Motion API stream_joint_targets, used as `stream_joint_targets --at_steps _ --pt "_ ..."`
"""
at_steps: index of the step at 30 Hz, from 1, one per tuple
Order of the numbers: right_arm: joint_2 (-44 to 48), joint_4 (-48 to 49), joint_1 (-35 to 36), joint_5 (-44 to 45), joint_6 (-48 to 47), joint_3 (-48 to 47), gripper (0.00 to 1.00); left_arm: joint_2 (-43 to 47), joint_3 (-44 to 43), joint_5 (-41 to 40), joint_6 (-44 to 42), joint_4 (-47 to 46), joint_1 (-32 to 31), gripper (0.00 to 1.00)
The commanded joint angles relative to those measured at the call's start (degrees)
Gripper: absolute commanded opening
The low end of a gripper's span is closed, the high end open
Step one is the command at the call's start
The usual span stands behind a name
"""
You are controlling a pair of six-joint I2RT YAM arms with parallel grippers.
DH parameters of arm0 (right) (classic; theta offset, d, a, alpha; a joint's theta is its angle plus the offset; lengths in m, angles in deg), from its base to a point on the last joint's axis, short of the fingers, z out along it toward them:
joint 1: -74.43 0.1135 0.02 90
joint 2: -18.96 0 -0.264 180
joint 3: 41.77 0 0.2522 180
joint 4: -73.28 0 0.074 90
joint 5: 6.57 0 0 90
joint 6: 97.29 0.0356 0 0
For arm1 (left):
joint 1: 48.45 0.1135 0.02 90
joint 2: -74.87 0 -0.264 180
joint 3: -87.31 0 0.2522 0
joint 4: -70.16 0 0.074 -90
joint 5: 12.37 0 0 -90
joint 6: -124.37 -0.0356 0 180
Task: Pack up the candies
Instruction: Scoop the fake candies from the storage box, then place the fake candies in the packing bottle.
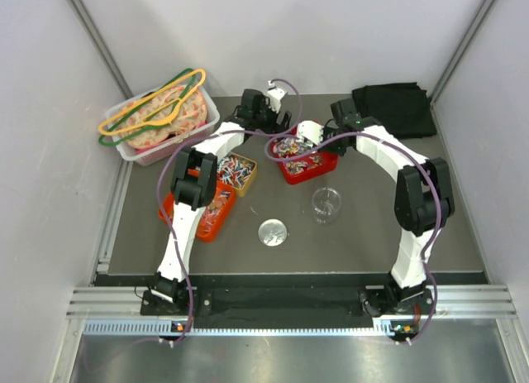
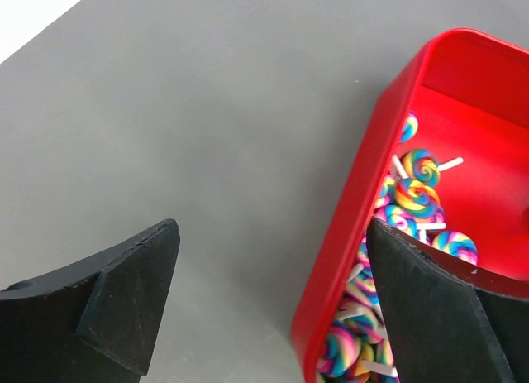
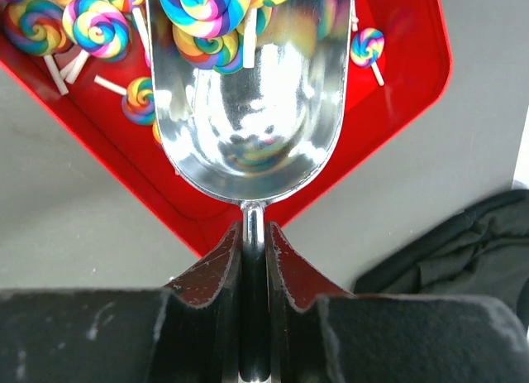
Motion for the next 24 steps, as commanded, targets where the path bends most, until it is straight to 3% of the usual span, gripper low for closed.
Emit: stream_joint_targets --at_steps 1,16,24 --pt "5.64 0.23 -0.41 -2.21 0.51 0.29 0.0 2.66 -1.7 0.15 1.26 -2.55 0.99 0.99" --pt "10.83 1.2 -4.45 -3.87 2.71 5.92 0.0 4.95 -0.47 0.14 2.75 -3.16 2.49 0.99" --pt "17.07 -7.14 -5.25 -4.05 -1.85 6.71 0.0 5.82 -0.03 -0.21 1.87 -1.32 2.49 0.99"
